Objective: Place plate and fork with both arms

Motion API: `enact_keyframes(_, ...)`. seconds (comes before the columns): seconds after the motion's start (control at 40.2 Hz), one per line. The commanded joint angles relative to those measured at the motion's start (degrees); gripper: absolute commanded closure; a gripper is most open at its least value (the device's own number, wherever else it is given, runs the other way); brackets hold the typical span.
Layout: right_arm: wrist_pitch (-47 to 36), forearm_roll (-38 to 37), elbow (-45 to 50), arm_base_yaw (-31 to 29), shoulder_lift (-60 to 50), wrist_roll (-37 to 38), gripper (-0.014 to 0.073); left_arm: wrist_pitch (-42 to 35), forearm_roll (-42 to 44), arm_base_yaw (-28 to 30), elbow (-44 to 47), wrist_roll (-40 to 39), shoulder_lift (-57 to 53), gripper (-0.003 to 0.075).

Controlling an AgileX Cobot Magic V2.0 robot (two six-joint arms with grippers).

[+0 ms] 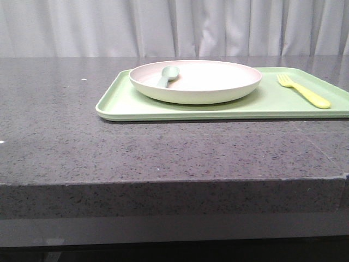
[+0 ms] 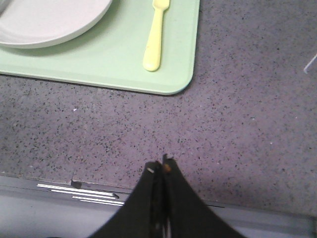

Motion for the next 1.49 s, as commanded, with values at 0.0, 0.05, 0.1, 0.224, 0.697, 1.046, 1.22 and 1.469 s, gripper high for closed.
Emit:
enact_keyframes(0.0, -3.26, 0.06, -1.34, -0.3, 0.04, -0.47, 0.0661, -3.86, -0.12, -0.36, -1.5, -0.17, -0.17, 0.0739)
enact_keyframes(0.05, -3.26, 0.06, -1.34, -0.3, 0.04, -0.47, 0.0661, -3.86, -0.12, -0.36, -1.5, -0.17, -0.17, 0.0739)
enact_keyframes(0.1, -3.26, 0.06, -1.34, -0.3, 0.04, -0.47, 0.0661, -3.86, -0.12, -0.36, -1.5, -0.17, -0.17, 0.0739)
enact_keyframes(0.224, -3.17, 0.06, -1.34, -0.3, 0.06, -0.47, 0.0661, -5.86, 1.64, 0.31, -0.02, 0.06, -2.28, 0.0739)
enact_keyframes(0.697, -3.1, 0.06, -1.34, -0.3, 0.06, -0.47, 0.0661, -21.8, -14.04, 25.76, 27.3, 16.28, -36.85, 0.0738)
enact_keyframes(1.046, -3.1, 0.06, -1.34, -0.3, 0.06, -0.47, 0.0661, -36.62, -21.68, 25.89, 41.8, 22.7, -45.38, 0.0739)
enact_keyframes(1.22, -3.1, 0.06, -1.34, -0.3, 0.06, -0.47, 0.0661, -38.88, -21.68, 25.89, 43.81, 22.7, -45.38, 0.0739)
enact_keyframes(1.469, -3.1, 0.06, -1.34, -0.3, 0.06, -0.47, 0.0661, -42.4, -19.11, 25.89, 47.13, 20.64, -47.24, 0.0739)
